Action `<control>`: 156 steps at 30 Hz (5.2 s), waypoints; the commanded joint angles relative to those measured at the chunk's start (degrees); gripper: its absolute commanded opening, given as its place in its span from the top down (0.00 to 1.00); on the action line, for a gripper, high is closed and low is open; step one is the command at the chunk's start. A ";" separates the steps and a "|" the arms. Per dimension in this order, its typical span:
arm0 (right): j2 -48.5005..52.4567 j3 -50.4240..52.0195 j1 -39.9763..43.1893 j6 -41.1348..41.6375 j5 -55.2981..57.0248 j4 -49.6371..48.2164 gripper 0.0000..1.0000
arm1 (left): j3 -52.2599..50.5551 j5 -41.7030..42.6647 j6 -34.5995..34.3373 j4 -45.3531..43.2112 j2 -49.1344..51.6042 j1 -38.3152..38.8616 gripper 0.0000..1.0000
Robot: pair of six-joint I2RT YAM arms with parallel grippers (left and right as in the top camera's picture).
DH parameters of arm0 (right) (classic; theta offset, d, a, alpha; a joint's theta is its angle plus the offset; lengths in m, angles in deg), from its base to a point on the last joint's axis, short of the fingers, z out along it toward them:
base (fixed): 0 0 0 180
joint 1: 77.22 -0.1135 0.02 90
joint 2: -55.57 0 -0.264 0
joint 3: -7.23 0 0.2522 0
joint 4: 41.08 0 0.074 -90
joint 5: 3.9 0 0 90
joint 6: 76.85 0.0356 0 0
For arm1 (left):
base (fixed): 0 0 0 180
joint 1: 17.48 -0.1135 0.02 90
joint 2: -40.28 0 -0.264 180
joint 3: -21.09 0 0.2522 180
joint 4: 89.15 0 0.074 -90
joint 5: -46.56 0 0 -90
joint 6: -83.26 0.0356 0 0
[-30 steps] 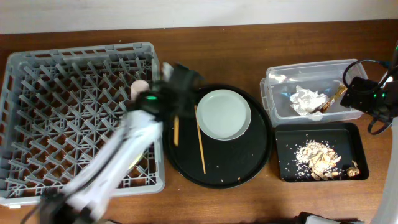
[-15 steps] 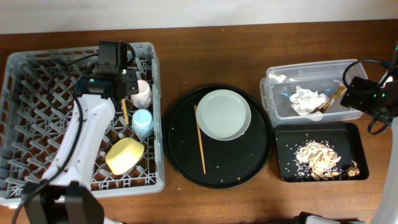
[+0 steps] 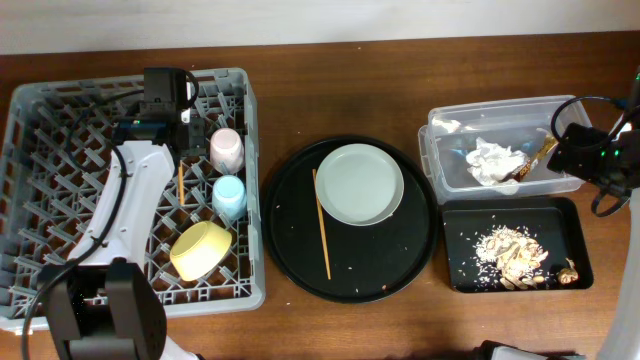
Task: Sort waste into correct bins and load items into the dishwasher rack
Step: 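Insert the chopstick upright into the rack with the left gripper, then grasp the second wooden chopstick on the tray with the left gripper, then insert the second chopstick into the rack beside the first, then grasp the white plate edge with the left gripper and lift it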
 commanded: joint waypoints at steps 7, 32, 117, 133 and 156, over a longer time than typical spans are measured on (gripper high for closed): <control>0.04 -0.11 0.37 0.79 1.11 -0.07 0.01 | 1.49 5.55 -2.58 3.37 -1.33 0.96 0.36; 0.04 -0.11 0.37 0.79 1.11 -0.07 0.01 | -23.80 1.16 -48.48 -3.91 -7.58 46.07 0.64; 0.04 -0.11 0.37 0.79 1.11 -0.07 0.01 | 4.52 15.82 -20.85 6.51 -3.26 24.96 0.46; 0.04 -0.11 0.37 0.79 1.09 -0.07 0.01 | 4.52 14.47 -20.92 -2.73 21.55 31.32 0.47; 0.04 -0.11 0.37 0.79 1.11 -0.07 0.01 | 10.23 -17.22 -12.85 5.25 -8.66 31.21 1.00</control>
